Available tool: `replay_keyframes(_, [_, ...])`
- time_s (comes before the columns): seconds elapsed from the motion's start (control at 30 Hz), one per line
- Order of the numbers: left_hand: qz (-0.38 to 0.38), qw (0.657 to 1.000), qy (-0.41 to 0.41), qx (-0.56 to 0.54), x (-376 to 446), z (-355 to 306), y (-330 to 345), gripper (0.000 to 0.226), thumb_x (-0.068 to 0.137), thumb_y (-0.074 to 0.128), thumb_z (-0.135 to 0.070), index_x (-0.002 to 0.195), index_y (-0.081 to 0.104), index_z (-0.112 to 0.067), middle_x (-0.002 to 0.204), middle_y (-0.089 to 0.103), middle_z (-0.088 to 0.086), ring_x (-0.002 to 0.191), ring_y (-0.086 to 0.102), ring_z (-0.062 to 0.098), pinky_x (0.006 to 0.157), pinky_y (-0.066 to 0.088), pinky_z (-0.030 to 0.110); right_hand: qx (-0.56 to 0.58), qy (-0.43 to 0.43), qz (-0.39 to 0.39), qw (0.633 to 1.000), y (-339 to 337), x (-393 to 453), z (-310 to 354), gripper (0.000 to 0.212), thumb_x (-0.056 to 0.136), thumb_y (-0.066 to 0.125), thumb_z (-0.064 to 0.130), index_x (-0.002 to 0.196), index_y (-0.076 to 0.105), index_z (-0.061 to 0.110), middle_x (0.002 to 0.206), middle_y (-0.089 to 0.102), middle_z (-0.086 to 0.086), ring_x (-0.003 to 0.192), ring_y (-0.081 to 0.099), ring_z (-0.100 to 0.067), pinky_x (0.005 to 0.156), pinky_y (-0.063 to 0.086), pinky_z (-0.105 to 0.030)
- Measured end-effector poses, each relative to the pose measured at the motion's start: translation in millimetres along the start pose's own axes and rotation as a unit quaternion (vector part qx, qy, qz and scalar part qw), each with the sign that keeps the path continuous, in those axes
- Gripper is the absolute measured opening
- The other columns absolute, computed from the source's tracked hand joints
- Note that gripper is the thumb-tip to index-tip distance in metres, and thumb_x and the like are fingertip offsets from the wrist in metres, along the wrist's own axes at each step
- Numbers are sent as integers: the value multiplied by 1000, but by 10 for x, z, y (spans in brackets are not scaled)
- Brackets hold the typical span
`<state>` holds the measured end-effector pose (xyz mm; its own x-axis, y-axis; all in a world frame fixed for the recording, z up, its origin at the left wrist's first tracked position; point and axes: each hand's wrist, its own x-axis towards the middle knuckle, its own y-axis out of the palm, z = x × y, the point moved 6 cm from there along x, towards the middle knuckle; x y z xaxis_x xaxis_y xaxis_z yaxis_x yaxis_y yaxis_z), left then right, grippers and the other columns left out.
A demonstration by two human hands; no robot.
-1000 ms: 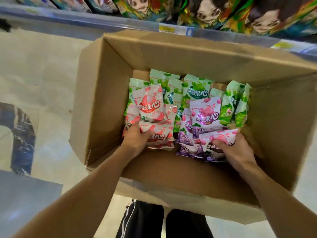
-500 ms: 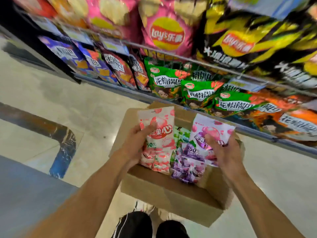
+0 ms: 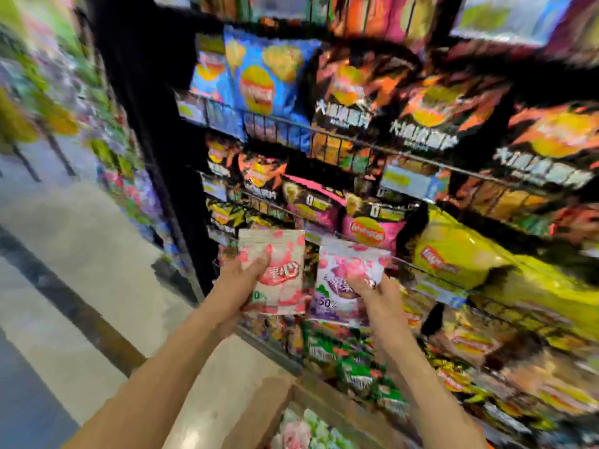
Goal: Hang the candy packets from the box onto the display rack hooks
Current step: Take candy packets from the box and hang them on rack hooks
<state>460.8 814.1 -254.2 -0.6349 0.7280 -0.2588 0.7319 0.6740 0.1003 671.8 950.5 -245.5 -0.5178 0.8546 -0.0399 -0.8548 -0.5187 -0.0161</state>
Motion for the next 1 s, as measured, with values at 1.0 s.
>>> replay_keyframes(1.0, [-202, 955, 196, -95, -1023, -3108, -3996, 28, 95, 66, -42, 116, 64, -23, 99, 80, 3, 85, 78, 26, 62, 64, 41, 35, -193, 183, 963, 4679, -78, 2940, 31, 90, 72, 40, 118, 66, 29, 65, 56, 14, 70, 60, -24, 64, 48, -35])
